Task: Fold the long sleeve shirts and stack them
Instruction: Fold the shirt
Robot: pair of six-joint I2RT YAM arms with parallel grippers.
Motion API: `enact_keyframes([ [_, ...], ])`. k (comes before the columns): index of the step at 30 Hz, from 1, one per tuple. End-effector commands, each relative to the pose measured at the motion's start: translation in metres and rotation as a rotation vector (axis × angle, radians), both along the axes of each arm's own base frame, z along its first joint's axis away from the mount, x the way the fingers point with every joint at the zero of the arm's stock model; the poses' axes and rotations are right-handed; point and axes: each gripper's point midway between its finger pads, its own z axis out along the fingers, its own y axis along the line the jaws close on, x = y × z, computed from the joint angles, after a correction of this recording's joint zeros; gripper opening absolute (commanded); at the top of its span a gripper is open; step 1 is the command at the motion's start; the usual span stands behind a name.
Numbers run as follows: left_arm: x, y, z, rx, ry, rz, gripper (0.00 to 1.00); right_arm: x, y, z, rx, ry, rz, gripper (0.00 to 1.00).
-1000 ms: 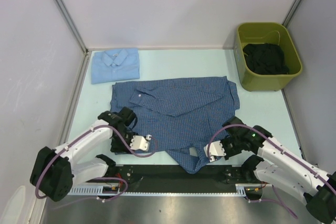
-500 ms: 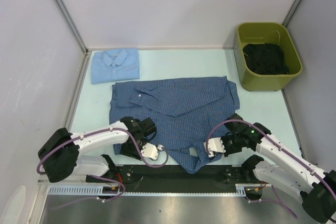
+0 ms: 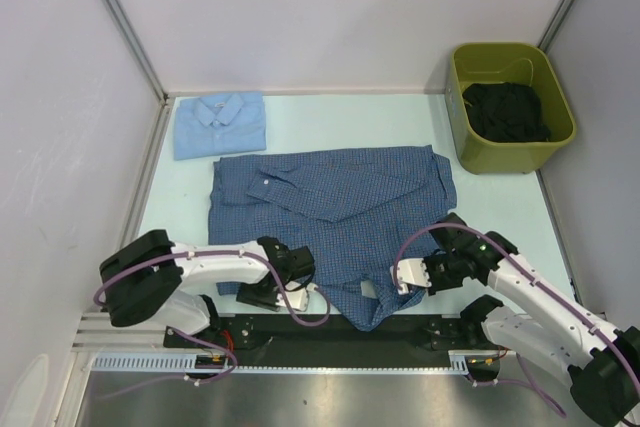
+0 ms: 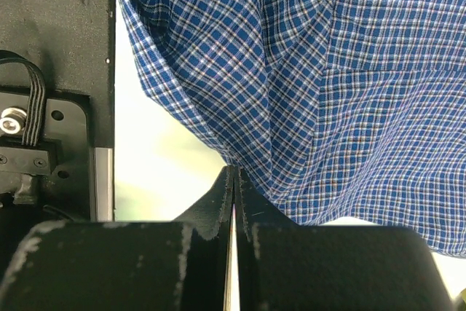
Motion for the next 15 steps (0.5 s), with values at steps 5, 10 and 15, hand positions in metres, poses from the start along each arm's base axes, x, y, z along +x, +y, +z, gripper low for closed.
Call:
enact_keyframes([
  [5, 0.01, 0.01, -0.002, 0.046, -0.124, 0.061, 0.37, 0.006, 0.0, 0.014, 0.024, -0.032, 0.0, 0.0],
  [10, 0.018, 0.01, 0.016, 0.031, -0.166, 0.03, 0.25, 0.009, 0.001, 0.025, 0.049, -0.047, -0.035, 0.0],
  [15, 0.022, 0.007, 0.034, -0.028, -0.174, 0.057, 0.0, 0.016, -0.001, 0.041, 0.078, -0.078, -0.079, 0.0],
])
